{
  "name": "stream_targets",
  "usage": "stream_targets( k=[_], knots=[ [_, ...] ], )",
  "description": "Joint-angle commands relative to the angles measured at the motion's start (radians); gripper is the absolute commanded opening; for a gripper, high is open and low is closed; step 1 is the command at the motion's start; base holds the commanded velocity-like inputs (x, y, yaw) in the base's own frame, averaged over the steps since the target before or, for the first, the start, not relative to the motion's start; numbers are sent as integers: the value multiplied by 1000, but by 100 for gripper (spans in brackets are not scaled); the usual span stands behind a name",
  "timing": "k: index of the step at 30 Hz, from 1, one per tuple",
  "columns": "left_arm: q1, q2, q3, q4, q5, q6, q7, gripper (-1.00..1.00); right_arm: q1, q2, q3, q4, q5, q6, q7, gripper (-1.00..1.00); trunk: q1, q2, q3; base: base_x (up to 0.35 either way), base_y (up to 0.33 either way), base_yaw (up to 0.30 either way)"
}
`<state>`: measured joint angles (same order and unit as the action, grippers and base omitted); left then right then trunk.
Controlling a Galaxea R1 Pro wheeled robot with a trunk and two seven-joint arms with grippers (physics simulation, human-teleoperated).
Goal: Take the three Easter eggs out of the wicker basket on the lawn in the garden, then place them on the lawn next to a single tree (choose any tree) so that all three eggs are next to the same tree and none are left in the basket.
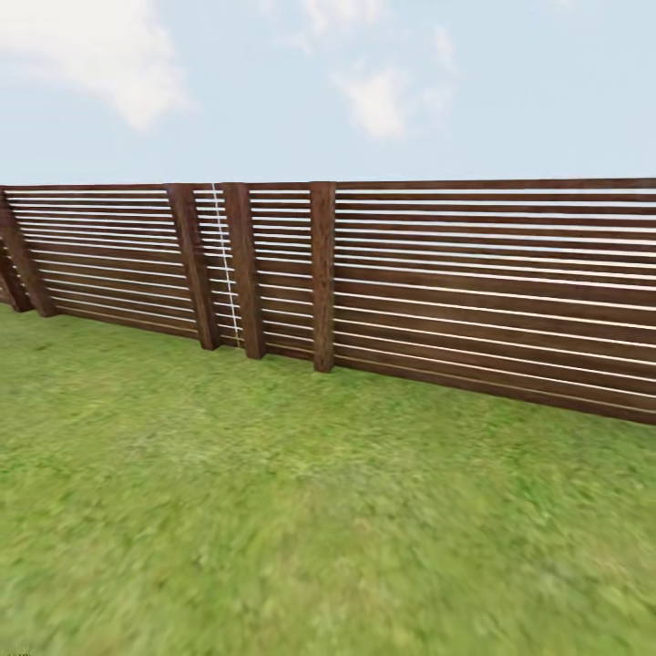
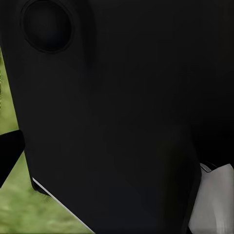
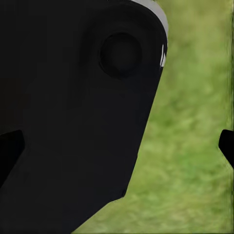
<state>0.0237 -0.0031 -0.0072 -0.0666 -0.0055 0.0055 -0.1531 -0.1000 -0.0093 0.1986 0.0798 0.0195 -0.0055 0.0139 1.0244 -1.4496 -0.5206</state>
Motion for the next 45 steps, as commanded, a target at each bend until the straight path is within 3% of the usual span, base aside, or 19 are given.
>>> stream_targets(
  k=[1,45],
  knots=[
    [1,0,-1,-2,-1,1,-2,100,-1,0,4,2,2,-1,1,100,1,0,-1,335,0,279],
    [1,0,0,-2,-1,1,-2,100,-1,0,4,3,2,1,1,100,1,0,-1,335,0,279]
  ],
)
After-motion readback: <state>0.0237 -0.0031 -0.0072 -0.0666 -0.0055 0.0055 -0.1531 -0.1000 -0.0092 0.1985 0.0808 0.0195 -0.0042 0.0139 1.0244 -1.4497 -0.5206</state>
